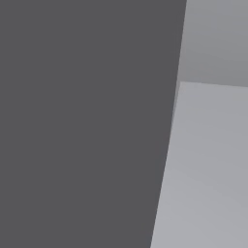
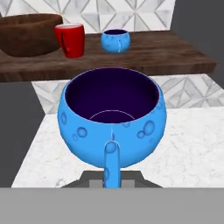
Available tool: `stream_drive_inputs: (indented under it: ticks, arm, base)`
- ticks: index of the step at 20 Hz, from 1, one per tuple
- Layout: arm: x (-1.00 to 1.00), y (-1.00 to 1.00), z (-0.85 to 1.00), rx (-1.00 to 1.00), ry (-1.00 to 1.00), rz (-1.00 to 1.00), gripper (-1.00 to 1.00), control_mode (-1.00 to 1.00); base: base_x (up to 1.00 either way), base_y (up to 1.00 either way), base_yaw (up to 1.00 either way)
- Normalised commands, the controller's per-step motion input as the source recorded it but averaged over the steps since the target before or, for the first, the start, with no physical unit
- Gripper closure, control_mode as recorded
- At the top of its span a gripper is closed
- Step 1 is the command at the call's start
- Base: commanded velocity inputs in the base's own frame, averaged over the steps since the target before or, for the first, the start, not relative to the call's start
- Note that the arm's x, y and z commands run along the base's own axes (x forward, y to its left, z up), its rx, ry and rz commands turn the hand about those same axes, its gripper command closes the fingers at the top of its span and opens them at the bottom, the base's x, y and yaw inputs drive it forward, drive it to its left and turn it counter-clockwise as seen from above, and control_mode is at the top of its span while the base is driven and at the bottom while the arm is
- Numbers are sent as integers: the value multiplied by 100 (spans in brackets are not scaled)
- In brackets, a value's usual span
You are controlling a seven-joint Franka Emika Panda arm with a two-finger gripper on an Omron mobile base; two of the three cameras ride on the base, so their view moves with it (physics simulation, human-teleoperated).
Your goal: Gather all objects into one cabinet and sort the glasses and bowls to opposite sides.
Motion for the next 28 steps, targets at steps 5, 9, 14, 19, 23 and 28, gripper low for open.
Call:
stream_drive_inputs:
  ticks: [5,9,14,19,23,28]
  arm:
    - [16,-33,28,-8,-1,-13,100,-100]
    - [15,-50,44,-3,-3,-11,100,-100]
    - [1,-35,49,0,-3,0,100,-100]
    - [8,-9,7,0,2,0,100,-100]
    - [6,0,-1,0,10,0,100,-100]
    - [23,-17,-23,0,6,2,100,-100]
  base:
    - [0,0,0]
    - [0,0,0]
    - [0,0,0]
    - [0,0,0]
    - [0,0,0]
    - [0,0,0]
